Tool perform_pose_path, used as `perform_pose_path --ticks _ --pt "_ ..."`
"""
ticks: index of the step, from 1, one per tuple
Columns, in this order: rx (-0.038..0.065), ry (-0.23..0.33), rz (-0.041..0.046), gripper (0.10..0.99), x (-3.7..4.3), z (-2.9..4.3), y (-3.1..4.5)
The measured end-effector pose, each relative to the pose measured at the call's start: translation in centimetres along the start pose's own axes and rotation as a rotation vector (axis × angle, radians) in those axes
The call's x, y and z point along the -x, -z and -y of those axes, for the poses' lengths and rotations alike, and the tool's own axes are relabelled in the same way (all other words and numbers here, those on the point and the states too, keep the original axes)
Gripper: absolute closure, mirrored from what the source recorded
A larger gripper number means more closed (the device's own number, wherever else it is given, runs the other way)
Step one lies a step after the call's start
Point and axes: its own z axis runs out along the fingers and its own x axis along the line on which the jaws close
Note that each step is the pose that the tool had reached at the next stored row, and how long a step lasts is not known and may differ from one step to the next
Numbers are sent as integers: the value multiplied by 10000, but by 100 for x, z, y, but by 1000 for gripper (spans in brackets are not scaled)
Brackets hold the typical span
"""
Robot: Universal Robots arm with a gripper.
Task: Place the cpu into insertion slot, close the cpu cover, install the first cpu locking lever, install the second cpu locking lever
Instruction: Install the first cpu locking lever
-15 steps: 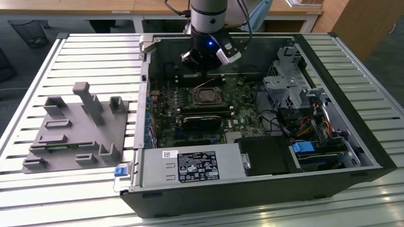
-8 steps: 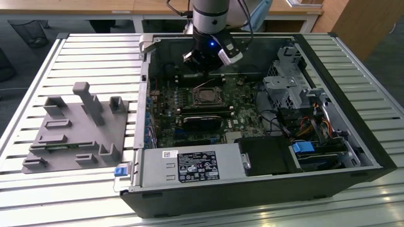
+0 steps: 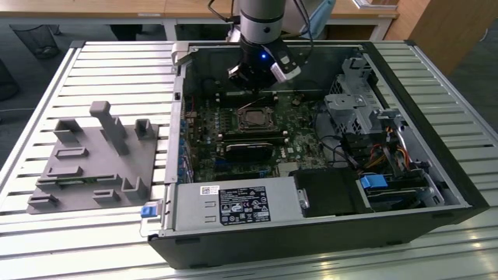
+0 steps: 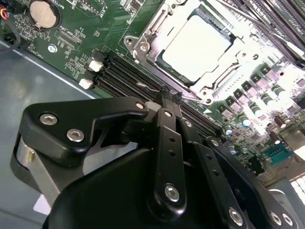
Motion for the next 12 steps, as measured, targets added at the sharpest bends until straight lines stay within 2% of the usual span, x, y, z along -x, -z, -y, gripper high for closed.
perform_pose_path --ticks 12 --pt "-3 -183 17 965 94 5 -70"
